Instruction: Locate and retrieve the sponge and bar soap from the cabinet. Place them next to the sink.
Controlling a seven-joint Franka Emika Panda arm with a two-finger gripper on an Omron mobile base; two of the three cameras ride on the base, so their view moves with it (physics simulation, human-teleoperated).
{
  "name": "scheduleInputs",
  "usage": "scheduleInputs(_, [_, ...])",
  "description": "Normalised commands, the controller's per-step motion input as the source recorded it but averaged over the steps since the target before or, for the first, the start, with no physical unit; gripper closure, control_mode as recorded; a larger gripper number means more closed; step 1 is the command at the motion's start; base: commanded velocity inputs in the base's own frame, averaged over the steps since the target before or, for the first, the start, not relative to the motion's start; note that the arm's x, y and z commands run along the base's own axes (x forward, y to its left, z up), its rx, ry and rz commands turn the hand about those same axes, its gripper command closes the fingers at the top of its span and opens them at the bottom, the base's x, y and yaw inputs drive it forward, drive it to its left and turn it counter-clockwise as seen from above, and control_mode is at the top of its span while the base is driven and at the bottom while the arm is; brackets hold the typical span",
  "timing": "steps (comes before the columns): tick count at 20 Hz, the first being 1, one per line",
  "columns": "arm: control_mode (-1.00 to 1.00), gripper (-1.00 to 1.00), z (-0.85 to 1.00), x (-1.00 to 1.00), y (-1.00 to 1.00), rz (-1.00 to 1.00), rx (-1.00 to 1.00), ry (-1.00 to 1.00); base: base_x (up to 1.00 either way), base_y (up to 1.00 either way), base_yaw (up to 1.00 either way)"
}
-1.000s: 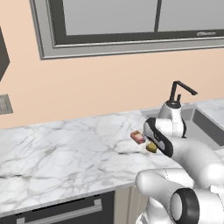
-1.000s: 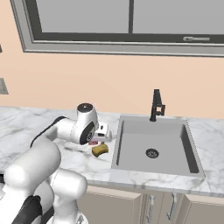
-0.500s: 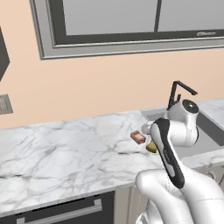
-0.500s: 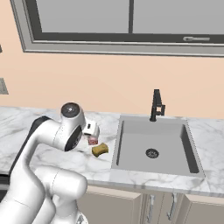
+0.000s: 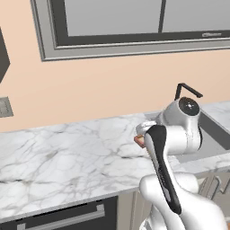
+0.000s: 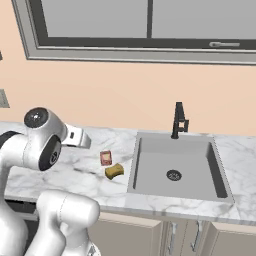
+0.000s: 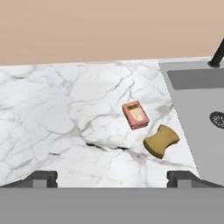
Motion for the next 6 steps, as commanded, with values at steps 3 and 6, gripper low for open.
scheduleInputs(3, [-1.0, -1.0, 0.21, -0.44, 0.57, -0.05, -0.15, -0.11, 0.0, 0.0, 0.0])
scheduleInputs(6, [-1.0, -1.0, -0.07, -0.42, 0.6, -0.09, -0.11, -0.07, 0.0, 0.0, 0.0])
